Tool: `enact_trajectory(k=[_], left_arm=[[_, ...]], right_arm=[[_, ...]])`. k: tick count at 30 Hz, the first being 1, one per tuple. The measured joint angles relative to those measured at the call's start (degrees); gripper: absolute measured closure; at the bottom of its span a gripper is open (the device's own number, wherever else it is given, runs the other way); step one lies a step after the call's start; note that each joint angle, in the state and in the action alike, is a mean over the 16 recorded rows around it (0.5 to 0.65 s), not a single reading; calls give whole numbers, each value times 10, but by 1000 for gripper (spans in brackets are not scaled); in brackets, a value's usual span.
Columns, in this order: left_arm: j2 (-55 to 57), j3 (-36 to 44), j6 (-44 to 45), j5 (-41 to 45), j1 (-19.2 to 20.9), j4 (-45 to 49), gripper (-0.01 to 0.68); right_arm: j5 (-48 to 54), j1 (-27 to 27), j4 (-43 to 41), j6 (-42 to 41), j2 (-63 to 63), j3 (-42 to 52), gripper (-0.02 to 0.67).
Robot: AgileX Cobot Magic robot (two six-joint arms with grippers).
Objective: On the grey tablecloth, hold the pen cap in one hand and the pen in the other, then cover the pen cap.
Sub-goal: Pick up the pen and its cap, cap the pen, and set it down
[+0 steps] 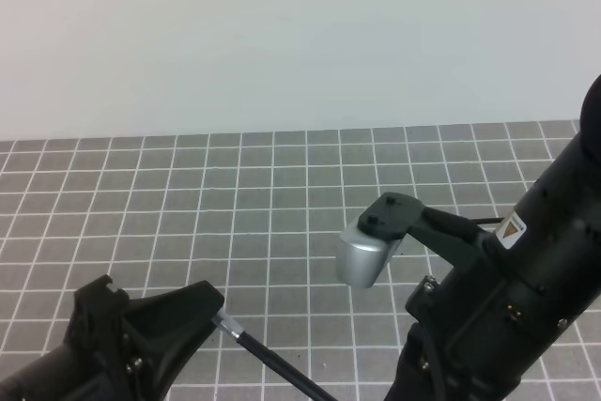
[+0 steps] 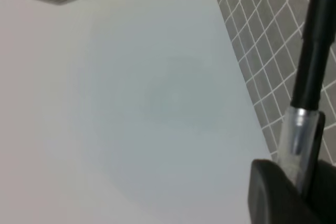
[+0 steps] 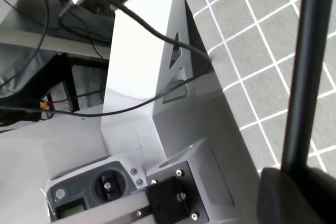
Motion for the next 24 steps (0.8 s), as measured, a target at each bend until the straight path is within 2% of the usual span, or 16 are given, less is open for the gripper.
enact_trajectory(k=[24], left_arm=[[0, 0, -9, -22, 0, 56, 673]], right_arm=[[0, 0, 14, 9, 0, 0, 652]])
